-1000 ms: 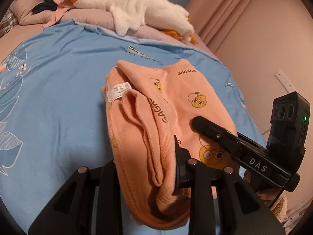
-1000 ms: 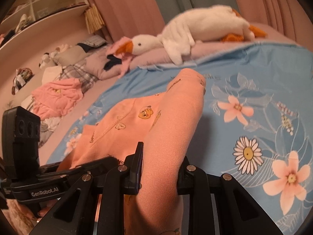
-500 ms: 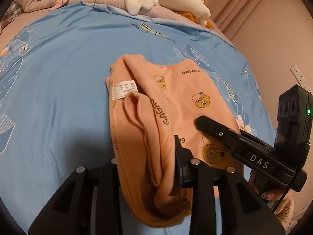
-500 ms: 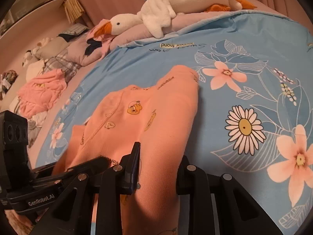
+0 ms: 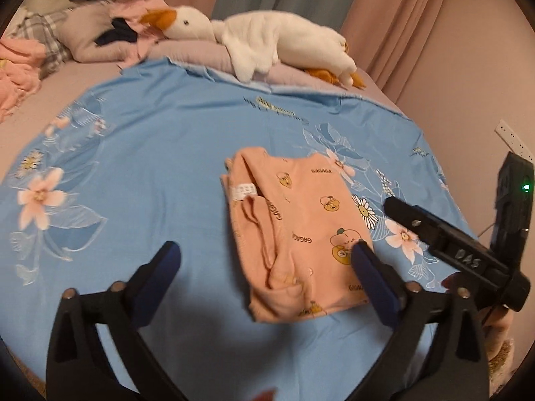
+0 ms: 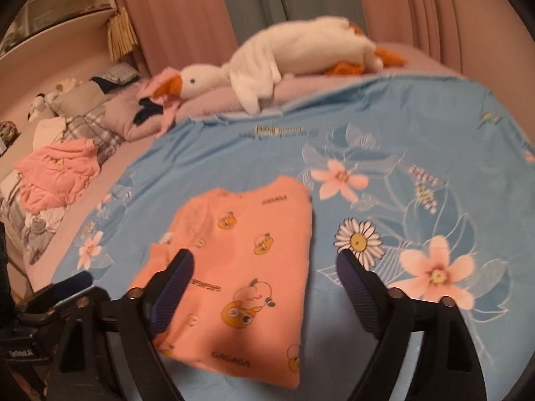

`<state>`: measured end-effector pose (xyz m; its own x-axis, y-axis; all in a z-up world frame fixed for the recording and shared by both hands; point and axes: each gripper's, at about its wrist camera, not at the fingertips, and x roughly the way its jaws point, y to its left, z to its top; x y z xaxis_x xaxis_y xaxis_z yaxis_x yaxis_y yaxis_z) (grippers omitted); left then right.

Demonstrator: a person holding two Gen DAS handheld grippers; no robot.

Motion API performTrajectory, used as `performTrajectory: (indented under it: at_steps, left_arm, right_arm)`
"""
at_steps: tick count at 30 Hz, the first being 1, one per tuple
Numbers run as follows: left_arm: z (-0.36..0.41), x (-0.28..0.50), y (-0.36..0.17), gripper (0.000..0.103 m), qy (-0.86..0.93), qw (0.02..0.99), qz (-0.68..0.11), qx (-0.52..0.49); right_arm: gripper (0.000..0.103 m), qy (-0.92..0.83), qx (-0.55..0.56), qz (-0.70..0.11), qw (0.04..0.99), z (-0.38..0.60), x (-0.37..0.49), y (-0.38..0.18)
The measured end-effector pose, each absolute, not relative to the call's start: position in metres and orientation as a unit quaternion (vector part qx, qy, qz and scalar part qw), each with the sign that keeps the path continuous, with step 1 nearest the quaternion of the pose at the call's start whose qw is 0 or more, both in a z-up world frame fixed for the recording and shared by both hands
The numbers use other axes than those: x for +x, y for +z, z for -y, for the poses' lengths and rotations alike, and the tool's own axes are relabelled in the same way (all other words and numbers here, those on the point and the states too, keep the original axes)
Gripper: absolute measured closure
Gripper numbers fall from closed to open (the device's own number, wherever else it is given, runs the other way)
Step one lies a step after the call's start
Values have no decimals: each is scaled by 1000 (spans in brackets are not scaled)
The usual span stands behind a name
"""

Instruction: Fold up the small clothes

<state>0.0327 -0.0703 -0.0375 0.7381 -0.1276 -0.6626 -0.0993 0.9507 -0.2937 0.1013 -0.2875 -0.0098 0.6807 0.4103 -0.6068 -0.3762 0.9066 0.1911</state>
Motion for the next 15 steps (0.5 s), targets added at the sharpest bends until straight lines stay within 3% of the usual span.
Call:
performTrajectory:
  at_steps: [7,15]
  left_arm:
    - [72,2,-25,1,28,926,-354,-127]
    - [79,-8,-23,0,21,930,-350,-110]
  right_arm:
    - [6,222,21,-289,931,283,74,15]
    - [6,204,15,-291,935,280,62,14]
